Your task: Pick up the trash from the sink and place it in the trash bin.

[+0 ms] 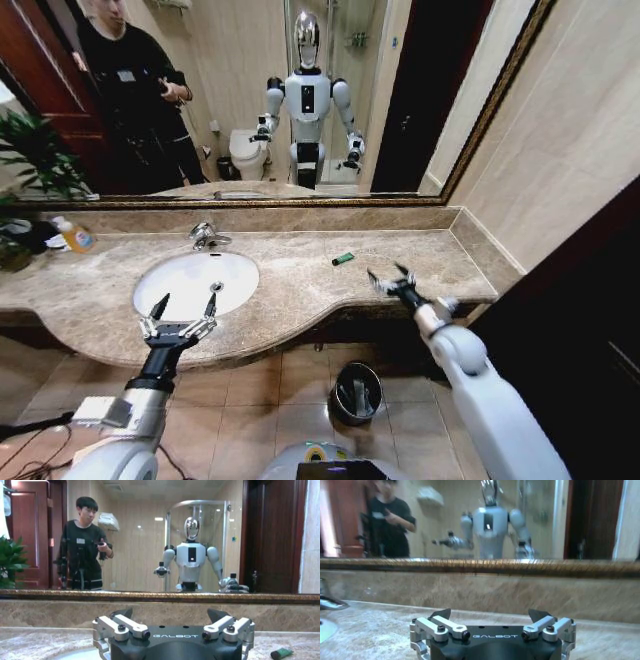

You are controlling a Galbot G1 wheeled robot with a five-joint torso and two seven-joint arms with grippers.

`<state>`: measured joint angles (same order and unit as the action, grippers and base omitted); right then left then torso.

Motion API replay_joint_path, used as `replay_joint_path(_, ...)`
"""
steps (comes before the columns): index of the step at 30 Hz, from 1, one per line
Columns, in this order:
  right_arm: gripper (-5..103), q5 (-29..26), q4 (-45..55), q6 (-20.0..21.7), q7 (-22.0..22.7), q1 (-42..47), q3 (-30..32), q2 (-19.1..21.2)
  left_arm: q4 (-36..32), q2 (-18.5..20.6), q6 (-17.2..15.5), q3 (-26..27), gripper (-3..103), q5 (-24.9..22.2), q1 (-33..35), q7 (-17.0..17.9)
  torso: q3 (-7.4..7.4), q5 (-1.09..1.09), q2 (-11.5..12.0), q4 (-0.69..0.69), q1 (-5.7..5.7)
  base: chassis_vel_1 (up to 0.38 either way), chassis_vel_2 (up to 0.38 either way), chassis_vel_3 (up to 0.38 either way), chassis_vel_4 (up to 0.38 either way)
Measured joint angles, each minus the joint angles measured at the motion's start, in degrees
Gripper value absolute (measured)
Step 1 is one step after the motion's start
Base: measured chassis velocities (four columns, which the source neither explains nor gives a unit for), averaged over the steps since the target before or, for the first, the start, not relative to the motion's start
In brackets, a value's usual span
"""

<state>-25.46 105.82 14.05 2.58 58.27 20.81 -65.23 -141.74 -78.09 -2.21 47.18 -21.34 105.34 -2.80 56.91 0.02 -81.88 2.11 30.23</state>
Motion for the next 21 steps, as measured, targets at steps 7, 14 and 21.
replay_joint_path(7, 100, -3.4, -8.0, 5.9, 9.5, -12.5, -10.6, -5.5, 0.0, 0.0, 0.0, 0.0, 100, 0.0, 0.0, 0.0, 0.00, -0.04, 0.0, 0.01, 0.00, 0.000, 0.000, 0.000, 0.000)
replay_joint_path(14, 100, -5.1, -14.8, 8.9, 16.0, -19.0, -16.0, -11.0, 0.0, 0.0, 0.0, 0.0, 100, 0.0, 0.0, 0.0, 0.00, -0.04, 0.0, 0.00, 0.00, 0.000, 0.000, 0.000, 0.000)
replay_joint_path(21, 100, -4.2, -20.1, 8.5, 18.0, -21.0, -18.5, -12.8, 0.0, 0.0, 0.0, 0.0, 100, 0.0, 0.0, 0.0, -0.01, -0.04, 0.0, -0.01, 0.00, 0.000, 0.000, 0.000, 0.000)
